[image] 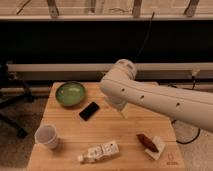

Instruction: Pick up the ceramic cup

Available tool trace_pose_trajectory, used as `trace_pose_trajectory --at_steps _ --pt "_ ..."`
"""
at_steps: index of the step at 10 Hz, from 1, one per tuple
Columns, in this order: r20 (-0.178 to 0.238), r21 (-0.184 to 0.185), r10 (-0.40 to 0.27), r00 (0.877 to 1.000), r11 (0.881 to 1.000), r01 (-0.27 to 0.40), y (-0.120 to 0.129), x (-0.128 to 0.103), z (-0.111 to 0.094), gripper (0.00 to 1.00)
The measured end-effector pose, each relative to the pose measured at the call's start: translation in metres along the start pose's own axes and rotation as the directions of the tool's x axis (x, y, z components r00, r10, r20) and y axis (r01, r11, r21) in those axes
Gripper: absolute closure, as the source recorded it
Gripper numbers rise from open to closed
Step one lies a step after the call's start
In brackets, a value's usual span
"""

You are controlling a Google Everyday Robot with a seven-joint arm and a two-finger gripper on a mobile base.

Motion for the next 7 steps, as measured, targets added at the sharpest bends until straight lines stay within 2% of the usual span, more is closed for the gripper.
trace_pose_trajectory --at_steps 2,7 --pt "0.01 0.018 -0.055 0.998 0.998 0.055 -0.023 -0.018 -0.001 0.2" --pt "0.022 0.035 -0.124 0.992 0.992 0.123 -0.043 -0.034 -0.001 0.2"
